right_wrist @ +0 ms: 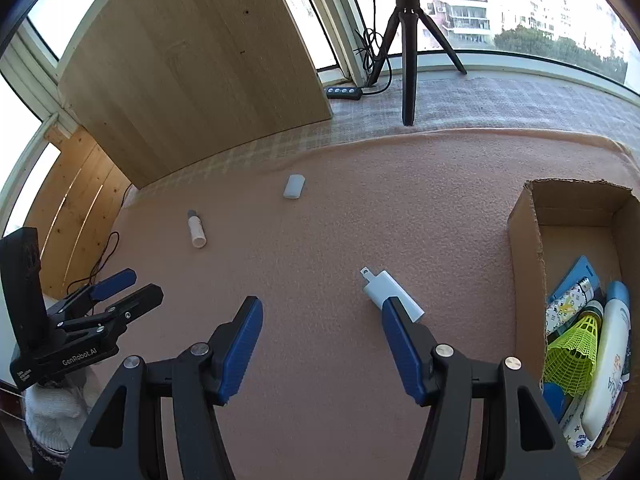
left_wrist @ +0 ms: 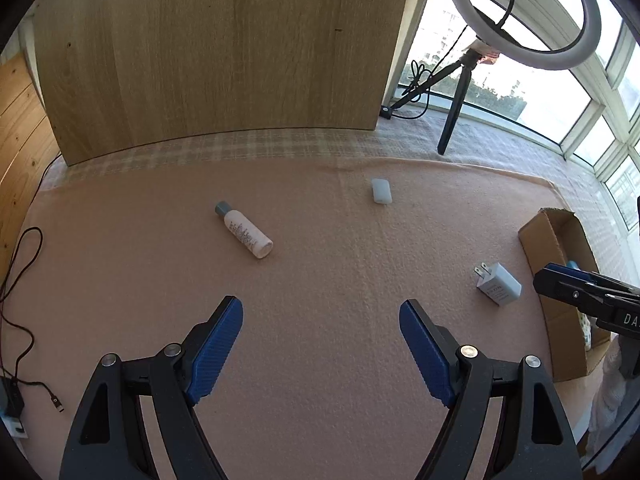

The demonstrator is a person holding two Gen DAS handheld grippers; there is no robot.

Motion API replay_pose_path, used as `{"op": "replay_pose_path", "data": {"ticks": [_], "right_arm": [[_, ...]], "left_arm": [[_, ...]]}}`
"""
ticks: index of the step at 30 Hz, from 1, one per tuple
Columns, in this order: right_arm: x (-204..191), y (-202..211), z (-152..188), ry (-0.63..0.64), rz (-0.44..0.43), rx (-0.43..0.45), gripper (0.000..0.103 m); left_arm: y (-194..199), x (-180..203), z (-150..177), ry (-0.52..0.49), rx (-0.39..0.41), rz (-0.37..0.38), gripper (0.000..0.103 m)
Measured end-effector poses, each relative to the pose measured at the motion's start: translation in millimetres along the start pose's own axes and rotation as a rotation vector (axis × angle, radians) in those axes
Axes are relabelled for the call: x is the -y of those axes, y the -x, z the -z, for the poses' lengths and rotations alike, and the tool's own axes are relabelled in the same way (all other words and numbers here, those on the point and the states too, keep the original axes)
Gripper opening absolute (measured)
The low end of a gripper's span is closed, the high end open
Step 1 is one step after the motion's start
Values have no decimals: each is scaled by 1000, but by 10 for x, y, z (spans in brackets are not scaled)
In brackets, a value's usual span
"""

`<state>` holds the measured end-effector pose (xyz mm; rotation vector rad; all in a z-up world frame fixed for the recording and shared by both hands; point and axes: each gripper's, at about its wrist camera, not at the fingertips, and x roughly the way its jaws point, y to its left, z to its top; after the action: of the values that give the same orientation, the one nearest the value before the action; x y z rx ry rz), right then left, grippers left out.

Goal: Organize objects
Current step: 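Move both open tools back toward the small pink bottle and white block, then close the left gripper on the small pink bottle while the right grasps the white block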

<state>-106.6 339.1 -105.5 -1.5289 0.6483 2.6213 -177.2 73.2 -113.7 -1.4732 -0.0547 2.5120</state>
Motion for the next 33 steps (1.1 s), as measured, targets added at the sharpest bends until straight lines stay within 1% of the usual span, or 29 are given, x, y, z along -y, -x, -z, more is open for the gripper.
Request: {"op": "replay_pose_path", "data": {"ticks": [5, 8, 11, 13, 15, 17, 19, 23, 24, 29, 31, 33], "right_arm": [[-34, -183, -107, -9, -8, -16, 58], [-29, -276, -158, -30, -21, -29, 58], [-43, -341, -206, -36, -23, -35, 58], [-47, -390, -245, -42, -31, -45, 58], [-36, -443, -286, -59, -50, -59, 58], [-29, -488, -340, -75, -58, -63, 58], [-22, -528, -397, -88, -59, -66, 58], [-31, -632, -513, -103, -67, -79, 58], [-37, -660, -544, -103, -65, -81, 58], [-74, -873, -737, -102, -51, -102, 58], [-104, -979, -818, -101, -43, -112, 58], [-147, -1080, -893, -95, -31, -121, 57]], "left_arm": [[-194, -368, -224, 79, -7, -12, 83], [-345, -597, -386, 146, -29, 6, 83], [-516, -761, -526, 185, -49, -11, 82], [-642, -793, -596, 184, -66, -17, 82], [-774, -827, -639, 197, -90, -11, 79], [-885, -856, -661, 213, -106, -15, 73], [-975, -877, -677, 220, -118, -25, 70], [-1099, -898, -693, 234, -135, -8, 69], [-1131, -903, -697, 237, -139, -14, 69], [-1256, -923, -668, 235, -161, -10, 49], [-1269, -906, -650, 230, -156, -13, 49], [-1271, -877, -638, 217, -150, -12, 40]]}}
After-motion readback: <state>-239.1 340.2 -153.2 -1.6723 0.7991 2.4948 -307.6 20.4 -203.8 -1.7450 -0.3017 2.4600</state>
